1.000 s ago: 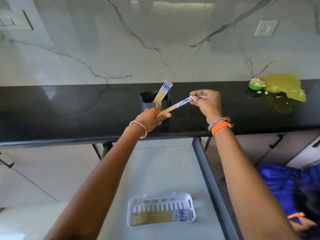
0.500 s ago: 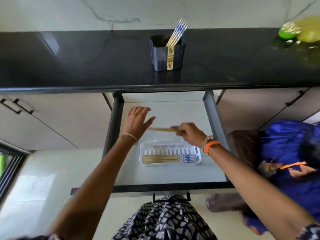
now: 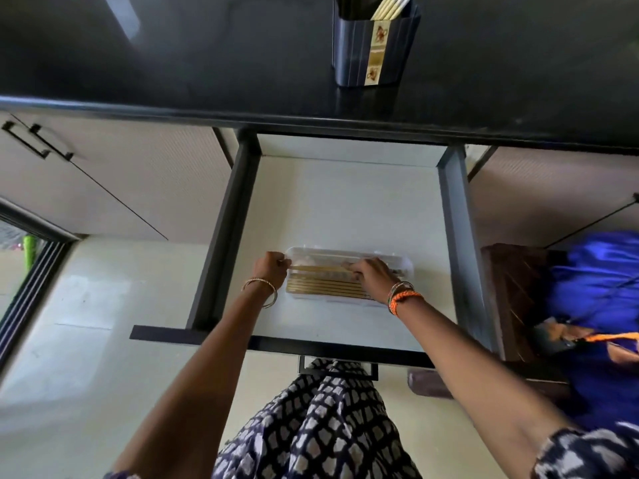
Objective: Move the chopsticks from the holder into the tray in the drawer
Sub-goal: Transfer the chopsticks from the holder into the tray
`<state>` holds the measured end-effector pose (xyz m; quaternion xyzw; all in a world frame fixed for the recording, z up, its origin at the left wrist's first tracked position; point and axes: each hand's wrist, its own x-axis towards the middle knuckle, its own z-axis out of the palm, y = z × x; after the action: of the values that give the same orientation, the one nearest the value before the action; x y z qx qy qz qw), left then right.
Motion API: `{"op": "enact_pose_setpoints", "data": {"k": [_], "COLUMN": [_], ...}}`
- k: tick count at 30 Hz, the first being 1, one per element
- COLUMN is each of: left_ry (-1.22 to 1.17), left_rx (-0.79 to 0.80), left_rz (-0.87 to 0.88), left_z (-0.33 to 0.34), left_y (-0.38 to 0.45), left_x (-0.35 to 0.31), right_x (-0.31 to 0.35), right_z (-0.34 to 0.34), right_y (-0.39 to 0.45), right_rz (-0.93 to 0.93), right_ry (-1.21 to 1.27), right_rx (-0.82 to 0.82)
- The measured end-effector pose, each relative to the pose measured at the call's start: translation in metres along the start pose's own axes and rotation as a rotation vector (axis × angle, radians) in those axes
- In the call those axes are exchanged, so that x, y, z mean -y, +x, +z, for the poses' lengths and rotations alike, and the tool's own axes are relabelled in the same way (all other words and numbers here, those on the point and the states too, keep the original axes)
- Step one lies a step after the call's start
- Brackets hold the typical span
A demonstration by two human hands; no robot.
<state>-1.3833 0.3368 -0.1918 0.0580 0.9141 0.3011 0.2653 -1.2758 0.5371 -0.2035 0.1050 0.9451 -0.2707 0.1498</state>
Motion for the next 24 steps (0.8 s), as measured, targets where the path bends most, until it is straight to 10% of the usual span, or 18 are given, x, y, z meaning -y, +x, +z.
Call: {"op": "enact_pose_setpoints", "data": {"k": [24], "left_ry": [-0.314], "left_rx": [-0.136], "left_rz": [0.062], "left_z": [-0.020], "left_y": [0.002], "left_x": [-0.049], "right_x": [0.031], "right_z": [-0.053], "right_y": [-0.005], "right_rz": [-0.112], "right_ry": [-0.261], "right_rx": [-0.097]}}
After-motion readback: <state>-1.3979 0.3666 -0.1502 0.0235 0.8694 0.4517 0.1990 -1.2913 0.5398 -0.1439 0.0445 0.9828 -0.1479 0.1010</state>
